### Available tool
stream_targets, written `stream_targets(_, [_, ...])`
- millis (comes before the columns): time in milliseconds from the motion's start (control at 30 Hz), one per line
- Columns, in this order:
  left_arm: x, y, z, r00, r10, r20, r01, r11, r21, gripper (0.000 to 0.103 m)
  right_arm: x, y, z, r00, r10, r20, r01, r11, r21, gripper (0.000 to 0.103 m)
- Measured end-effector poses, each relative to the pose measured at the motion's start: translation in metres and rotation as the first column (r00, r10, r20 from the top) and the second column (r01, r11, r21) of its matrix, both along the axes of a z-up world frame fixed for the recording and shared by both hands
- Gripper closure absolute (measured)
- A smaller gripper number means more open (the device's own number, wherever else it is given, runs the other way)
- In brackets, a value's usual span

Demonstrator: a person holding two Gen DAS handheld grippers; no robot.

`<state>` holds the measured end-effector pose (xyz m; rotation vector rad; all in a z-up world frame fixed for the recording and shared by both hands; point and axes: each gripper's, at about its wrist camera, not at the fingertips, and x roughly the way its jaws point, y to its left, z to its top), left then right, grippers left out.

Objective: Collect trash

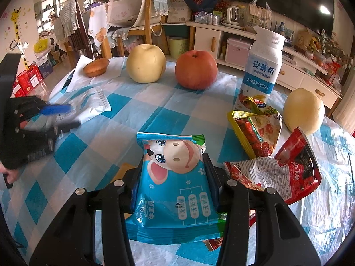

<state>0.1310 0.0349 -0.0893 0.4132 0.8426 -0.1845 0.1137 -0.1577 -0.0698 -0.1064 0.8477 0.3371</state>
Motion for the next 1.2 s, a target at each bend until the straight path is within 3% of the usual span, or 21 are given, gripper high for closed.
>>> stream_targets(100, [-0.003, -0.007, -0.009, 1.0, -0.013, -0.014, 0.013, 1.0, 0.023, 0.005, -0.001, 0.0, 0.002, 1.0, 0.001, 0.003, -0.001, 1.0, 0.002, 0.054])
stream_targets(133, [-0.003, -0.005, -0.009, 1.0, -0.002, -0.002, 0.002, 1.0, 0.009, 0.004, -0.001, 0.0, 0.002, 1.0, 0.003, 0.005, -0.003, 1.0, 0.004, 0.054])
stream_targets(200, [0.003, 0.003, -0.009, 0.998, 0.021, -0.057, -0.024, 0.998, -0.057, 0.006, -0.001, -0.001, 0.004, 1.0, 0.002, 0.011, -0.003, 1.0, 0.005, 0.054])
stream_targets(233, [0.004, 0.006, -0.009, 0.997, 0.029, -0.073, -0.035, 0.996, -0.08, 0.011, -0.001, -0.001, 0.005, 1.0, 0.001, 0.013, -0.001, 1.0, 0.009, 0.054])
stream_targets(267, [0.005, 0.011, -0.008, 0.997, 0.048, -0.068, -0.054, 0.994, -0.093, 0.031, -0.001, -0.002, 0.005, 1.0, 0.0, 0.013, 0.0, 1.0, 0.012, 0.054])
stream_targets(333, [0.005, 0.014, -0.007, 0.995, 0.1, -0.008, -0.1, 0.995, -0.007, 0.064, -0.001, -0.002, 0.005, 1.0, 0.0, 0.013, 0.0, 1.0, 0.013, 0.054])
stream_targets(400, [0.007, 0.021, -0.004, 0.995, 0.097, -0.027, -0.099, 0.994, -0.054, 0.065, -0.001, -0.002, 0.005, 1.0, 0.0, 0.012, 0.0, 1.0, 0.014, 0.054])
stream_targets(733, [0.006, 0.018, 0.002, 0.999, 0.039, -0.033, -0.042, 0.994, -0.098, 0.087, -0.002, 0.0, 0.003, 1.0, 0.004, 0.006, -0.005, 1.0, 0.005, 0.055])
stream_targets(933, [0.008, 0.022, 0.003, 0.998, 0.035, -0.042, -0.04, 0.991, -0.128, 0.087, 0.001, 0.0, -0.006, 1.0, -0.002, -0.013, 0.001, 1.0, -0.015, 0.043])
stream_targets(1200, [0.006, 0.022, 0.005, 0.999, 0.035, -0.024, -0.038, 0.992, -0.118, 0.097, 0.001, 0.0, -0.004, 1.0, -0.001, -0.004, 0.001, 1.0, -0.016, 0.043])
